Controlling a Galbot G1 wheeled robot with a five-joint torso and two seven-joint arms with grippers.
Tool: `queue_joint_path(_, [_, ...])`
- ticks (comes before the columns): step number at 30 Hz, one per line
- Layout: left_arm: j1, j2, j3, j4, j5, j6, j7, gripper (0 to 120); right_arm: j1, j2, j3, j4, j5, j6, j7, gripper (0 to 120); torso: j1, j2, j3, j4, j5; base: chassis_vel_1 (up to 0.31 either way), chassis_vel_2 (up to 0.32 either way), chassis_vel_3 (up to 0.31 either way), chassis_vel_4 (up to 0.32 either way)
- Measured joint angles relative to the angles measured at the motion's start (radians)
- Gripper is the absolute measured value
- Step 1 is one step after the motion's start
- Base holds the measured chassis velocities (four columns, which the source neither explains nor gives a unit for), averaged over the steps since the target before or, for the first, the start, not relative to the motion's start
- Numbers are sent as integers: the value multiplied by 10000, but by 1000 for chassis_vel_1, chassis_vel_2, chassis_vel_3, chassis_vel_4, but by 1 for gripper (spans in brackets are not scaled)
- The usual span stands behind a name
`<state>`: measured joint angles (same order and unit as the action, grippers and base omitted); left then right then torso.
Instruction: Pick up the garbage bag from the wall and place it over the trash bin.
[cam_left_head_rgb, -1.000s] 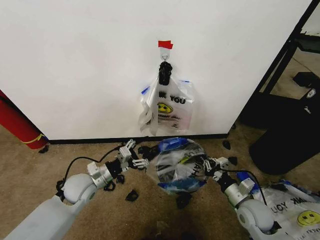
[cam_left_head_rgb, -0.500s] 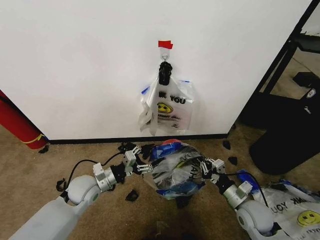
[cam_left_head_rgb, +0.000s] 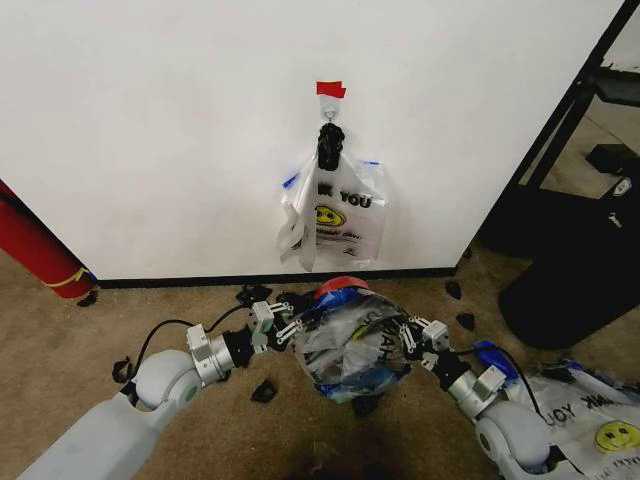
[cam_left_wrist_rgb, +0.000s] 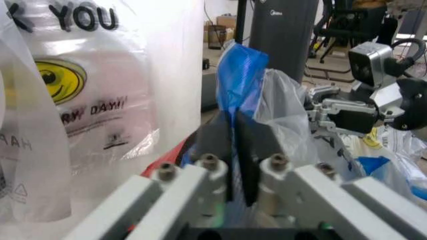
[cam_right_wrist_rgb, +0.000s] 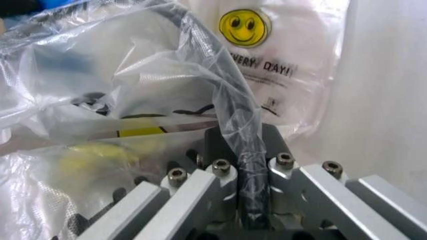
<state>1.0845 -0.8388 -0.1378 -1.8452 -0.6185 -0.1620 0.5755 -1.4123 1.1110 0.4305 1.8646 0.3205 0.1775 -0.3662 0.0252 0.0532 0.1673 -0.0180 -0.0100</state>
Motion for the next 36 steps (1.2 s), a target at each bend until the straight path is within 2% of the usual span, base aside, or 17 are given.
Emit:
queue_joint_path(9, [32, -65, 5, -44, -8, -11, -187, 0, -7, 4, -62, -205, -124, 76, -218, 0, 0, 0, 0, 0, 0, 0, 0, 0, 0])
queue_joint_path(11, [-5, -114, 89, 1, 140, 57, -694, 0, -2, 3, -62, -272, -131, 206, -450, 0, 0, 0, 0, 0, 0, 0, 0, 0, 0])
queue_joint_path(13, [-104, -189, 178, 73, 364, 489, -1469, 0, 58, 18, 44, -492, -204, 479, -1007, 0, 0, 0, 0, 0, 0, 0, 0, 0, 0])
queue_joint_path(14, [-104, -189, 178, 73, 364, 489, -1469, 0, 58, 18, 44, -492, -204, 479, -1007, 0, 0, 0, 0, 0, 0, 0, 0, 0, 0])
queue_joint_path(20, [-275, -328, 457, 391, 580, 1856, -3065, 0, 237, 154, 483, -994, 158, 1484, -2986, 0, 0, 0, 0, 0, 0, 0, 0, 0, 0])
queue_joint_path(24, [-385, -390, 565, 577, 465, 2090, -3324, 0, 259, 173, 540, -1100, 693, 1660, -3618, 0, 0, 0, 0, -1, 0, 0, 0, 0, 0])
queue_joint_path(27, [-447, -468, 665, 645, 143, 2081, -3579, 0, 270, 215, 463, -1255, 1671, 1726, -4082, 0, 0, 0, 0, -1, 0, 0, 0, 0, 0])
queue_joint_path(30, [-440, -506, 676, 639, -261, 1830, -3760, 0, 249, 249, 248, -1307, 2045, 1638, -3513, 0, 0, 0, 0, 0, 0, 0, 0, 0, 0])
queue_joint_path(32, [-413, -567, 601, 599, -764, 1588, -4031, 7, 219, 275, -27, -1347, 2233, 1521, -2581, 0, 0, 0, 0, -1, -2, 0, 0, 0, 0])
queue_joint_path(34, [-369, -684, 367, 476, -1580, 1224, -4390, 16, 171, 381, -666, -1489, 2588, 1391, -845, 0, 0, 0, 0, 0, 2, 0, 0, 0, 0])
queue_joint_path(36, [-351, -727, 319, 466, -1777, 1119, -4528, 21, 157, 434, -855, -1534, 2653, 1364, -389, 0, 0, 0, 0, 0, 0, 0, 0, 0, 0])
